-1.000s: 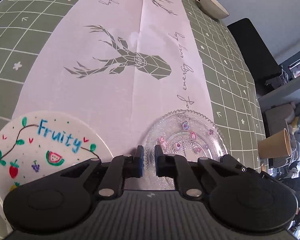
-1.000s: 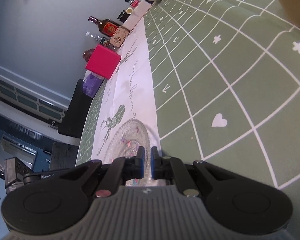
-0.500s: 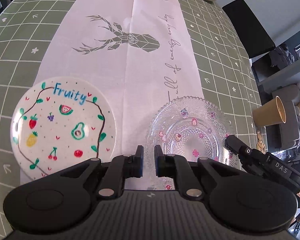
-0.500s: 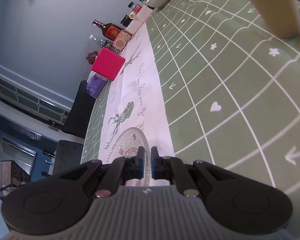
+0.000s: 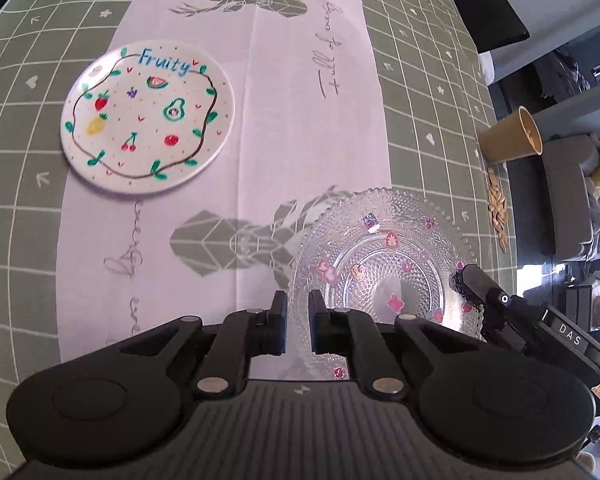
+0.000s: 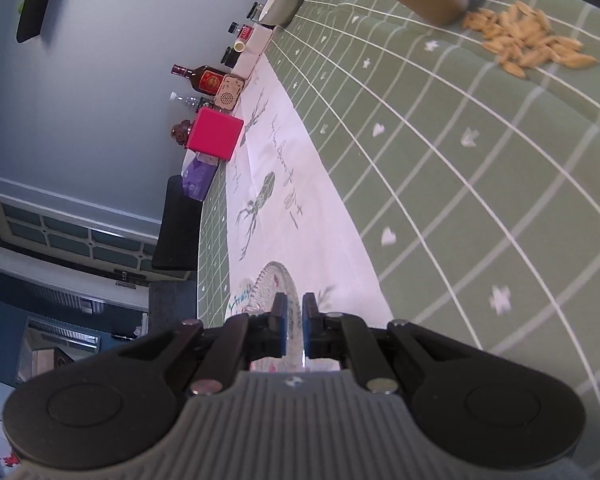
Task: Organize plates and bowls
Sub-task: 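Lift and carry the glass plate with both grippers along the runner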
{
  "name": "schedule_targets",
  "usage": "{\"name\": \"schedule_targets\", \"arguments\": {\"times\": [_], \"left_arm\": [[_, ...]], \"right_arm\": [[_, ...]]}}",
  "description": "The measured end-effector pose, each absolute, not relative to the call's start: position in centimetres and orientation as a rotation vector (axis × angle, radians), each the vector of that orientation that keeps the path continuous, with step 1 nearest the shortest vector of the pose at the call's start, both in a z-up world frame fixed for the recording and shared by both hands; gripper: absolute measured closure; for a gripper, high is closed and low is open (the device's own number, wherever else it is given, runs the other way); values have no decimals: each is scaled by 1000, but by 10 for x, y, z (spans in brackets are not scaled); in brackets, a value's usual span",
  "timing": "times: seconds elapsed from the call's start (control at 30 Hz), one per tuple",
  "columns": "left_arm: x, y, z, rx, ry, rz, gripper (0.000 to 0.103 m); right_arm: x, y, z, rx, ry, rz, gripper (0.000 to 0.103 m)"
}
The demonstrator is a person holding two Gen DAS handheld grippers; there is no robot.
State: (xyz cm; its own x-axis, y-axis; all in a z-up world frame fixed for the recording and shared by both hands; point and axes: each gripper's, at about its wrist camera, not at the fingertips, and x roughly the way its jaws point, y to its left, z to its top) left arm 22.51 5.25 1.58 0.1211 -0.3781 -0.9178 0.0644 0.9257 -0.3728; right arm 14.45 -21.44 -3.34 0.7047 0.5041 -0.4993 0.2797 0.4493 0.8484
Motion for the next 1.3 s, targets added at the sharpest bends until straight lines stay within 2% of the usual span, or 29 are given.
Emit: {"name": "schedule_targets", "arguments": {"times": [0.27, 0.4, 0.47, 0.53, 0.67, 1.13, 1.3], "left_arm": [[174, 52, 12, -166, 1399, -339, 93], [150, 37, 8, -8, 1356, -372, 94], [141, 33, 7, -28, 1368, -447, 100], [133, 26, 7, -49, 1401, -520, 100], [121, 10, 16, 77, 1314, -513, 100], [122, 20, 7, 90, 1258, -456, 100], [121, 19, 3, 123, 1241, -459, 95]], "right_arm": [[106, -208, -30, 1136, 847, 191, 96], [91, -204, -30, 1129, 868, 196, 95], [83, -205, -34, 1151, 886, 203, 93], [75, -203, -39, 1169, 914, 200, 93], [62, -200, -43, 1148, 924, 175, 95], [46, -200, -50, 1061, 989, 131, 98], [45, -195, -47, 956, 993, 128, 100]]}}
